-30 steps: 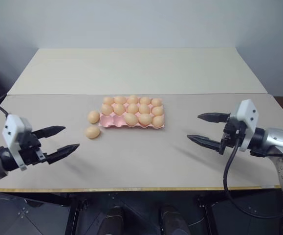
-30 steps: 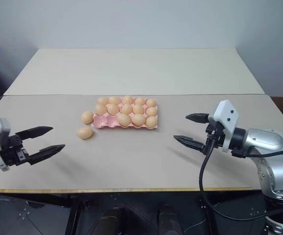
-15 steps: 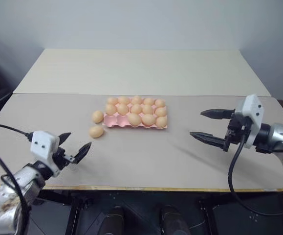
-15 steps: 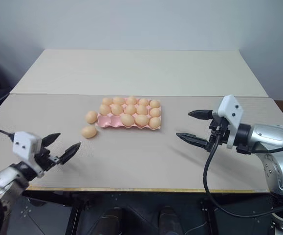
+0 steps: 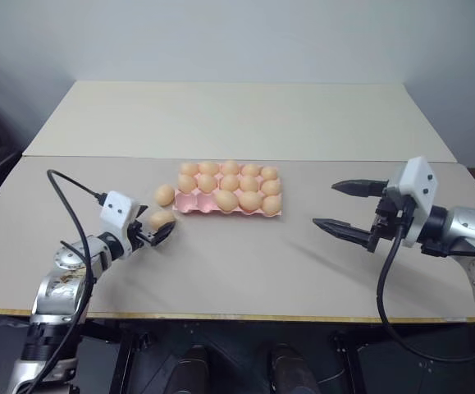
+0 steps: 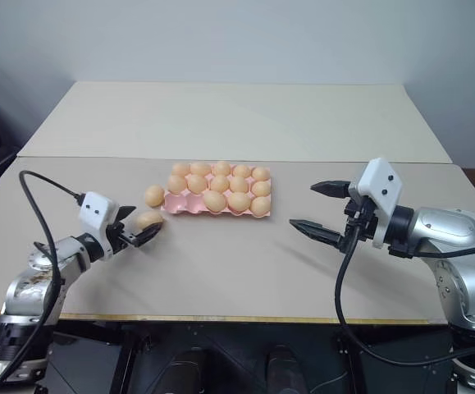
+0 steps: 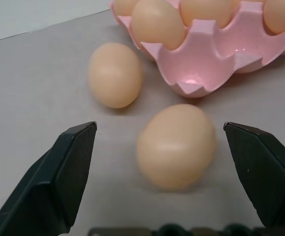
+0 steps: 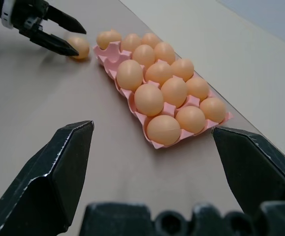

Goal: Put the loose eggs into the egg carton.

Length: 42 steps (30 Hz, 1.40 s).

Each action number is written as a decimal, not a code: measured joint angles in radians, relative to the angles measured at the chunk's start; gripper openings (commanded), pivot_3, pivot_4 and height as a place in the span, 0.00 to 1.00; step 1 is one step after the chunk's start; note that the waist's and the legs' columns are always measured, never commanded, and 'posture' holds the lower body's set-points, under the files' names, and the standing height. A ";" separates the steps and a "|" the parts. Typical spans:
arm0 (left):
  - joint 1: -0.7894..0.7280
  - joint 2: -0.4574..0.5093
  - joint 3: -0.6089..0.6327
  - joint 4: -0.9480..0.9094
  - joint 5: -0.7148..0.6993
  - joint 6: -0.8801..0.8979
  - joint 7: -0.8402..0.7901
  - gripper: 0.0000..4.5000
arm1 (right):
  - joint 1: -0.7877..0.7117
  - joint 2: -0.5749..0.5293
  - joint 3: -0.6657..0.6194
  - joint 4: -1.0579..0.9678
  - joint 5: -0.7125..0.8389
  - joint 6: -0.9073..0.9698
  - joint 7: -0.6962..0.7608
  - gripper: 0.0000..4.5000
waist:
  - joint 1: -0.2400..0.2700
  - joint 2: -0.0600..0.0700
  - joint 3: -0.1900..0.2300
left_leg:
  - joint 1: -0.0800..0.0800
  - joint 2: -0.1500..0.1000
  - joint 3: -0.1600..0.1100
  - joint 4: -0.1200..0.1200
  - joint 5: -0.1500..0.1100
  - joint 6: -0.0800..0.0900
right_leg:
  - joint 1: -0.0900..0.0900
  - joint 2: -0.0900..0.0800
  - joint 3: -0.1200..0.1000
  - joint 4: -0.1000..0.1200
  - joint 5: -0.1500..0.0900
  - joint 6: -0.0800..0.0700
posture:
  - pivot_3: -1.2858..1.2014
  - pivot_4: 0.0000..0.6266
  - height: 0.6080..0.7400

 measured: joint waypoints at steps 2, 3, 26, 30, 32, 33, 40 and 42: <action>-0.010 0.000 -0.023 0.037 0.016 -0.020 -0.017 0.96 | 0.000 0.002 0.000 -0.010 0.011 0.000 -0.011 1.00 | 0.001 0.000 0.000 | 0.000 0.000 0.000 0.000 0.000 0.000 | 0.000 0.000 0.000 0.000 0.000 0.000 | 0.52 0.24 1.00; -0.013 0.000 -0.035 0.052 0.023 -0.025 -0.024 0.91 | 0.000 0.002 0.000 -0.015 0.015 0.000 -0.016 1.00 | 0.001 0.000 0.000 | 0.000 0.000 0.000 0.000 0.000 0.000 | 0.000 0.000 0.000 0.000 0.000 0.000 | 0.52 0.24 1.00; -0.034 0.062 0.055 -0.168 -0.124 0.012 -0.177 0.42 | 0.043 0.008 -0.013 -0.046 0.014 -0.013 -0.094 1.00 | 0.012 0.000 0.000 | 0.000 -0.001 0.000 0.001 0.000 0.000 | 0.002 -0.002 -0.002 -0.001 0.000 0.001 | 0.52 0.24 1.00; -0.177 -0.002 -0.034 -0.093 -0.099 0.006 -0.162 0.42 | 0.048 0.018 -0.006 -0.061 0.011 -0.021 -0.113 1.00 | 0.008 0.000 0.000 | -0.002 -0.002 -0.001 0.002 0.000 0.000 | 0.001 -0.002 -0.002 -0.001 0.001 0.002 | 0.52 0.24 1.00; -0.248 -0.019 -0.094 -0.002 -0.050 0.001 -0.161 0.42 | 0.055 0.019 -0.008 -0.068 0.011 -0.022 -0.118 1.00 | 0.005 0.000 0.000 | -0.002 -0.002 -0.001 0.002 0.000 0.000 | 0.001 -0.002 -0.002 -0.001 0.001 0.002 | 0.52 0.24 1.00; -0.284 -0.034 -0.119 0.046 -0.027 -0.004 -0.160 0.42 | 0.061 0.019 -0.010 -0.074 0.011 -0.023 -0.121 1.00 | 0.004 0.000 0.000 | -0.002 -0.002 -0.001 0.002 0.000 0.000 | 0.001 -0.002 -0.002 -0.001 0.001 0.002 | 0.52 0.24 1.00; -0.416 -0.088 -0.211 0.262 0.075 -0.036 -0.160 0.60 | 0.091 0.020 -0.015 -0.114 0.010 -0.026 -0.161 1.00 | -0.005 -0.001 0.000 | -0.002 -0.002 -0.001 0.002 0.000 0.000 | 0.000 -0.002 -0.002 0.000 0.000 0.002 | 0.52 0.24 1.00; -0.417 -0.088 -0.212 0.265 0.074 -0.036 -0.191 0.76 | 0.105 0.020 -0.018 -0.127 0.011 -0.026 -0.177 1.00 | -0.003 -0.001 0.000 | -0.003 -0.002 -0.001 0.002 0.000 0.000 | 0.000 -0.002 -0.002 0.000 0.000 0.002 | 0.52 0.24 1.00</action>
